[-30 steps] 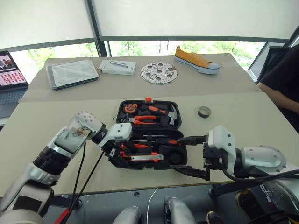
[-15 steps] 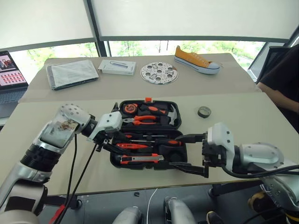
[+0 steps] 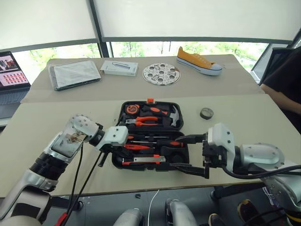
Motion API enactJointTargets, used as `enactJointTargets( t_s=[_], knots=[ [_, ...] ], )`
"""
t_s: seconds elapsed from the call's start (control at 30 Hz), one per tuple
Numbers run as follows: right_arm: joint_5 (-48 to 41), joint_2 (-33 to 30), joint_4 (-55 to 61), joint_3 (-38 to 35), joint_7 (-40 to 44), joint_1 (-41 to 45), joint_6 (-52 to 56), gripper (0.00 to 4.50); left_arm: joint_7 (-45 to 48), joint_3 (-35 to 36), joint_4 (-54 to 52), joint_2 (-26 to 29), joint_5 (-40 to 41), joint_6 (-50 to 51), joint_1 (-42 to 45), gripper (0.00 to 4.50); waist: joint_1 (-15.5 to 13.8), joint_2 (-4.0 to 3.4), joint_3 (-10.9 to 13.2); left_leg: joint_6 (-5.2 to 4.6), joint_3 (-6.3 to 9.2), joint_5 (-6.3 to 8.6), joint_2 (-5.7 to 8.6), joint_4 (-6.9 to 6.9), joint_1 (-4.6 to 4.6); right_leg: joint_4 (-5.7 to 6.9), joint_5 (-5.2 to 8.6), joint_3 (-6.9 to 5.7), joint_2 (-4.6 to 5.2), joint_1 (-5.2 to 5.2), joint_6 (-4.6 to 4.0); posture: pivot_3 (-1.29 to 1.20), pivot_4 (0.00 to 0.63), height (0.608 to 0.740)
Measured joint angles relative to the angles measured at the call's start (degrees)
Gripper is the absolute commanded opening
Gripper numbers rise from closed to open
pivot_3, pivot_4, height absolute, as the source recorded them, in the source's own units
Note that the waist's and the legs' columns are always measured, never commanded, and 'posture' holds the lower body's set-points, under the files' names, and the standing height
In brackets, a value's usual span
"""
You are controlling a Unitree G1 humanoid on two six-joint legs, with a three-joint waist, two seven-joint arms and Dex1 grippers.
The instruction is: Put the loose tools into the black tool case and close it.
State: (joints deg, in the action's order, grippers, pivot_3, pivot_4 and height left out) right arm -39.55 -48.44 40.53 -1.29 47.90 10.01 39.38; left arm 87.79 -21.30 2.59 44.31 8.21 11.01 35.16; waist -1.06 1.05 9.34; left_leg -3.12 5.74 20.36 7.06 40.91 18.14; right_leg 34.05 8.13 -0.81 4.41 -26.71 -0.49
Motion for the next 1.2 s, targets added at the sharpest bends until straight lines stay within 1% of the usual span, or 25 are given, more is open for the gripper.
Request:
enactJointTargets(
  t_s=[0.17,0.2,0.3,0.4,0.47,0.6,0.77,1.0,1.1,1.2],
  knots=[
    [-0.1,-0.1,0.3,-0.3,-0.2,-0.3,0.0,4.5,-1.0,-0.5,1.6,-0.4,-1.7,-6.2,-0.4,0.05,-0.2,-0.03,0.0,-0.12,0.01,0.09,-0.02,-0.07,-0.55,-0.05,0.07,0.05,0.0,0.55,0.15,0.0,0.15,0.737],
    [-0.1,-0.1,0.4,-0.4,-0.2,-0.4,0.0,4.5,-1.0,-0.4,1.9,-0.5,-1.6,-6.9,-0.4,0.05,-0.2,-0.04,0.0,-0.13,0.0,0.09,-0.02,-0.07,-0.56,-0.04,0.23,0.07,-0.01,0.56,0.4,0.0,0.15,0.737],
    [-0.2,-0.1,0.6,-0.5,-0.2,-1.0,0.0,4.5,-0.6,0.2,2.6,-0.9,0.2,-3.7,-0.3,0.05,-0.2,-0.03,0.0,-0.13,0.0,0.08,-0.02,-0.06,-0.56,0.0,0.27,0.06,-0.03,0.52,0.48,0.0,0.15,0.737],
    [-0.1,-0.3,0.6,-0.6,-0.1,-1.5,0.0,4.5,-0.2,1.5,3.4,-1.3,2.9,1.5,0.3,0.05,-0.1,-0.02,0.0,-0.12,0.0,0.08,-0.02,-0.05,-0.46,0.01,0.05,0.03,-0.05,0.4,0.12,0.0,0.15,0.737],
    [-0.1,-0.3,0.6,-0.6,0.0,-1.5,0.0,4.5,-0.4,2.9,4.2,-1.3,3.6,3.8,2.0,0.05,0.0,-0.02,0.0,-0.12,0.01,0.08,-0.02,-0.05,-0.43,0.01,0.03,-0.01,-0.07,0.35,0.08,0.0,0.15,0.737],
    [-0.1,-0.3,0.6,-0.6,0.3,-1.5,0.0,4.5,-0.4,3.0,4.9,-1.3,2.7,2.6,2.7,0.05,0.2,-0.02,0.0,-0.16,0.0,0.1,0.01,-0.06,-0.36,-0.07,0.03,-0.05,-0.07,0.28,0.09,0.0,0.15,0.737],
    [-0.1,-0.3,0.5,-0.6,0.3,-1.5,0.0,4.5,-0.5,2.1,5.1,-1.3,1.0,0.2,1.2,0.05,0.4,-0.02,0.0,-0.18,-0.01,0.11,0.04,-0.02,0.02,-0.06,0.02,-0.09,-0.04,-0.1,0.08,0.0,0.15,0.737],
    [-0.1,-0.3,0.5,-0.6,0.1,-1.6,0.0,4.5,-1.1,2.4,2.9,-1.3,0.3,-1.1,-0.4,0.05,0.4,-0.02,0.0,-0.18,-0.04,0.11,0.03,-0.02,0.02,-0.06,0.02,-0.03,-0.03,-0.11,0.07,0.0,0.15,0.737],
    [-0.1,-0.3,0.5,-0.6,-0.1,-1.6,0.0,4.5,-1.2,2.4,2.9,-1.6,0.2,-0.7,-0.2,0.05,0.4,-0.02,0.0,-0.18,-0.04,0.11,0.03,-0.02,0.02,-0.06,0.02,-0.04,-0.03,-0.11,0.07,0.0,0.15,0.737],
    [-0.1,-0.3,0.5,-0.6,-0.1,-1.6,0.1,4.5,-0.9,2.4,2.9,-2.1,1.1,2.1,0.5,0.05,0.4,-0.02,0.0,-0.18,-0.04,0.11,0.04,0.02,0.07,-0.04,0.02,-0.04,-0.03,-0.13,0.07,0.0,0.15,0.737]
  ],
)
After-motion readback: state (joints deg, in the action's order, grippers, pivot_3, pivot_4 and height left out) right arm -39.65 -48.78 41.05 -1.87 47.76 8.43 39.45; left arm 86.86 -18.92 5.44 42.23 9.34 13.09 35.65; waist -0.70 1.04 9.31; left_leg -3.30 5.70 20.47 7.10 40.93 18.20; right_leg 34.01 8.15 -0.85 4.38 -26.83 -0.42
